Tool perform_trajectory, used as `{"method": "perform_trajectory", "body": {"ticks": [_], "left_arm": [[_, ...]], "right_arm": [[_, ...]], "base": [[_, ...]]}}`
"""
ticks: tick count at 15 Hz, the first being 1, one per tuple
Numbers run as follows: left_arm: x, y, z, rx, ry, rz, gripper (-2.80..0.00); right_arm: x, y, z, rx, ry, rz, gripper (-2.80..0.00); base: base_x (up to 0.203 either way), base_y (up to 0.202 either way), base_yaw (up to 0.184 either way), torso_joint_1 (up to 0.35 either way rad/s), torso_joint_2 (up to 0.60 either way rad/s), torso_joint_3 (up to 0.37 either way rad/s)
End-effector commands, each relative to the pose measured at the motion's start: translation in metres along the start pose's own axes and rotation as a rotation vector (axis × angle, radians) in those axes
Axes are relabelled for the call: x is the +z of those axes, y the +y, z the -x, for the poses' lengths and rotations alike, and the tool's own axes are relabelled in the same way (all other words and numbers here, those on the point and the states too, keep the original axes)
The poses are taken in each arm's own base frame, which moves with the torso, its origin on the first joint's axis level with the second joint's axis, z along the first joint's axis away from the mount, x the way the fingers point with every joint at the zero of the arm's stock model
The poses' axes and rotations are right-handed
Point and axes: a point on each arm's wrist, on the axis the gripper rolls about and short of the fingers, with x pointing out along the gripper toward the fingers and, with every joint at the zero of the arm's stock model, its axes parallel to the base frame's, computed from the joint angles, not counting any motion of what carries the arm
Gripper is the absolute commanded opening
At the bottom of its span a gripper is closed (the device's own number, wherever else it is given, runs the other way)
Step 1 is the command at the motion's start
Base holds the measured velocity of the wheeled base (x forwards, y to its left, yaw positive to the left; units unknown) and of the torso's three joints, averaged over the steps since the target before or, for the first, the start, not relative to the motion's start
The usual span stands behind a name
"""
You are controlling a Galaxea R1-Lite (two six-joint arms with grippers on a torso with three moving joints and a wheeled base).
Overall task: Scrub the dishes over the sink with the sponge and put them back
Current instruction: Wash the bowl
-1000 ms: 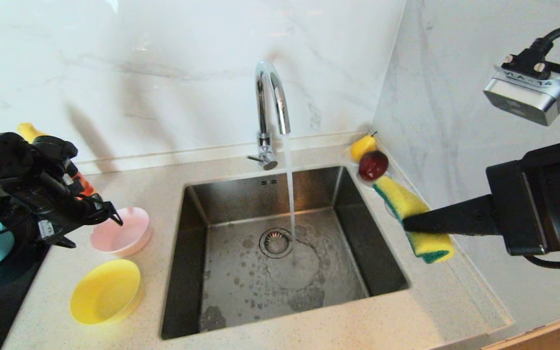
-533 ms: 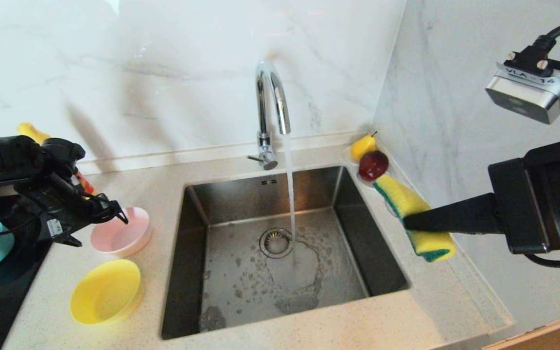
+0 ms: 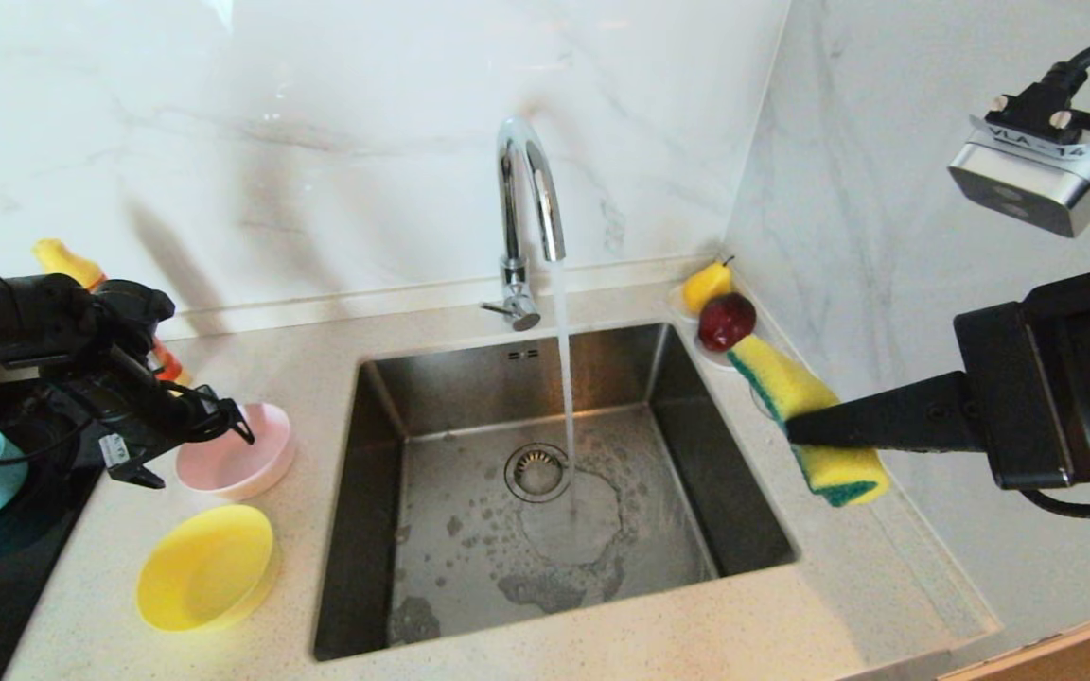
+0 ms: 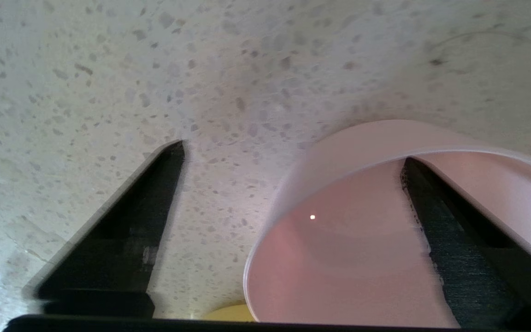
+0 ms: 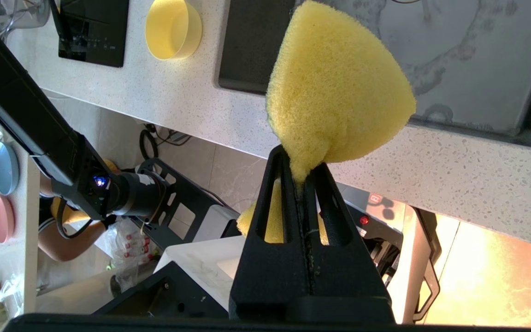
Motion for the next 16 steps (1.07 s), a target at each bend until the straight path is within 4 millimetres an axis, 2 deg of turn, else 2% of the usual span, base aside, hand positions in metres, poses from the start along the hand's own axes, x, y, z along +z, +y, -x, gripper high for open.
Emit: {"method": "perform_trajectory", "body": {"ticks": [1, 10, 13, 16], "left_arm": [[-0.002, 0.001, -0.005, 0.009, 0.019, 0.003, -2.80], [0.003, 0.003, 0.001, 0.006, -0.007, 0.013, -2.80], [0.010, 0.013, 0.006, 0.017, -0.017, 0.039, -2.80], [0.027, 0.028, 0.019, 0.013, -0.077, 0.092, -2.80]], "right_arm": [[0.000, 0.000, 0.000, 0.000, 0.001, -0.003, -2.80], [-0.001, 0.000, 0.003, 0.003, -0.003, -0.007, -2.80], [-0.002, -0.001, 0.004, 0.002, -0.001, -0.009, -2.80], [-0.002, -0.001, 0.004, 0.000, -0.002, -0.007, -2.80]], "base": [[0.000, 0.000, 0.000, 0.000, 0.00, 0.000], [0.000, 0.000, 0.000, 0.000, 0.00, 0.000], [0.000, 0.000, 0.000, 0.000, 0.00, 0.000], [0.000, 0.000, 0.000, 0.000, 0.00, 0.000]]}}
